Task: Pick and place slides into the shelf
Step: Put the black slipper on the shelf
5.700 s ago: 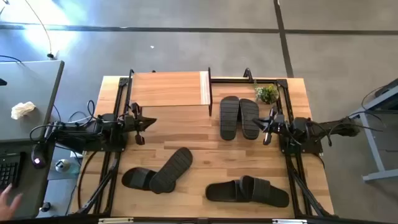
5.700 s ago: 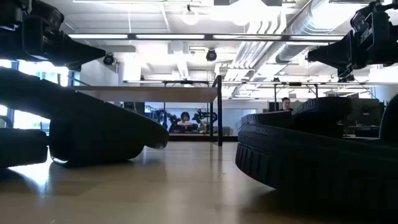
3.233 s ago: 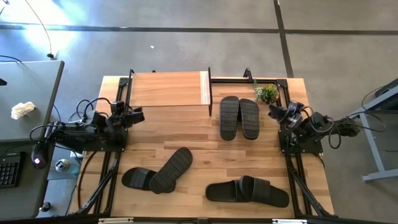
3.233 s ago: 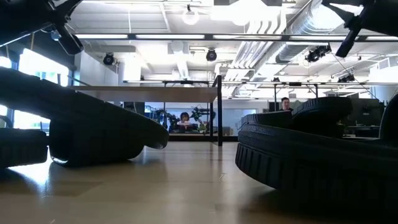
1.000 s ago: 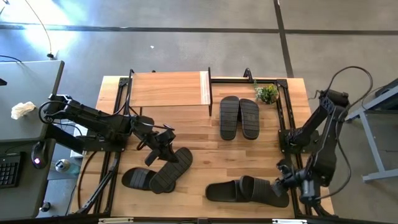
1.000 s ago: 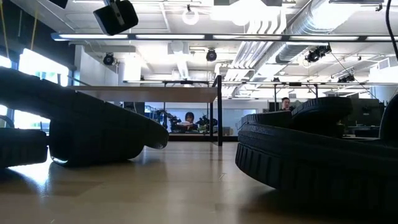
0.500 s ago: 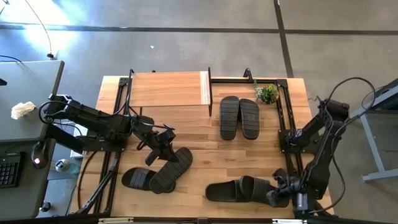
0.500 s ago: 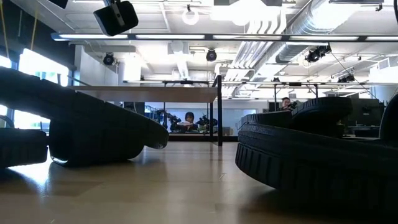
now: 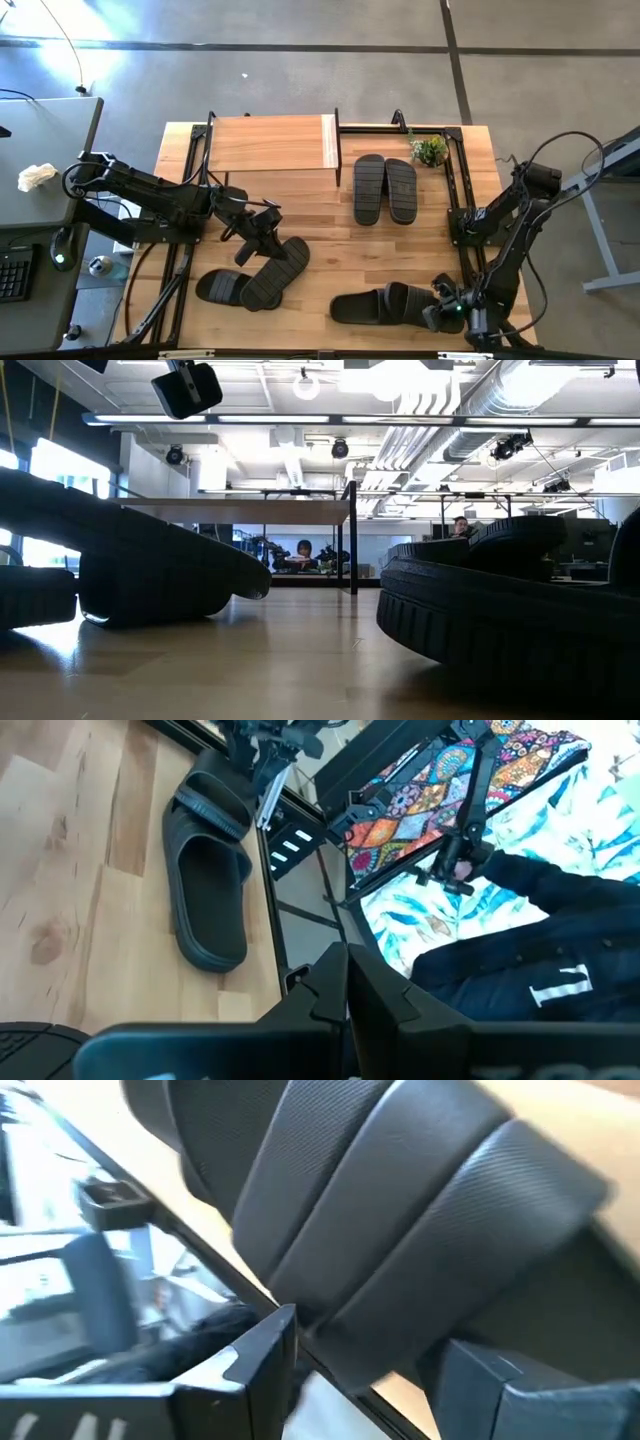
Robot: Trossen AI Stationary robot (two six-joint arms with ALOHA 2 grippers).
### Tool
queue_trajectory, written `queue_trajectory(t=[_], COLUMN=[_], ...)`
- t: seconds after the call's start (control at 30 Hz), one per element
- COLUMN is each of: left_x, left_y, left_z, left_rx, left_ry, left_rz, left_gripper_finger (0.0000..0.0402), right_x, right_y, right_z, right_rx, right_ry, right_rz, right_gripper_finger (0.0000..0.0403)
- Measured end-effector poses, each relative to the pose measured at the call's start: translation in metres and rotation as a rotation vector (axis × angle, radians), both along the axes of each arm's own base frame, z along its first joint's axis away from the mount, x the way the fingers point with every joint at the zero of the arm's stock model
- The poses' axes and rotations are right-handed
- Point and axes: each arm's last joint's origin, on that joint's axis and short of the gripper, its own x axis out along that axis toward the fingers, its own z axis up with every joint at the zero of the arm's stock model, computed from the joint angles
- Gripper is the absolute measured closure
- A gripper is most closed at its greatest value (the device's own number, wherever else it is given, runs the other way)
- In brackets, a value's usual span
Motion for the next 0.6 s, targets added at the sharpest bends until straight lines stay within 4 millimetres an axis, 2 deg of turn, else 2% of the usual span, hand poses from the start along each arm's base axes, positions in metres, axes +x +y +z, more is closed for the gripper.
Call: queue_trajectory(t=[0.13, 0.4, 0.5, 0.6], left_x=[0.0000, 0.0003, 0.0004, 0.0006], left_y=[0.0001, 0.0006, 0.0009, 0.0012], left_z=[0.0000, 0.0000, 0.0000, 0.0001], left_rx=[0.000, 0.006, 0.007, 0.011], left_ry=[0.000, -0.001, -0.001, -0.002], left_rz=[0.002, 0.024, 0.030, 0.047], left_gripper_finger=[0.0401, 0.0401, 0.0401, 0.0401], right_x=[0.0006, 0.0015, 0.0016, 0.0017], right_y=[-0.0028, -0.0035, -0.0032, -0.0030], right_z=[-0.0082, -0.0092, -0.0090, -0.0088], right_rx=[0.003, -0.006, -0.006, -0.017], right_ry=[-0.150, -0.157, -0.160, -0.167], right_rz=[-0.066, -0.055, -0.051, -0.038], right_gripper_finger=[0.0221, 0.0228, 0.0256, 0.0300])
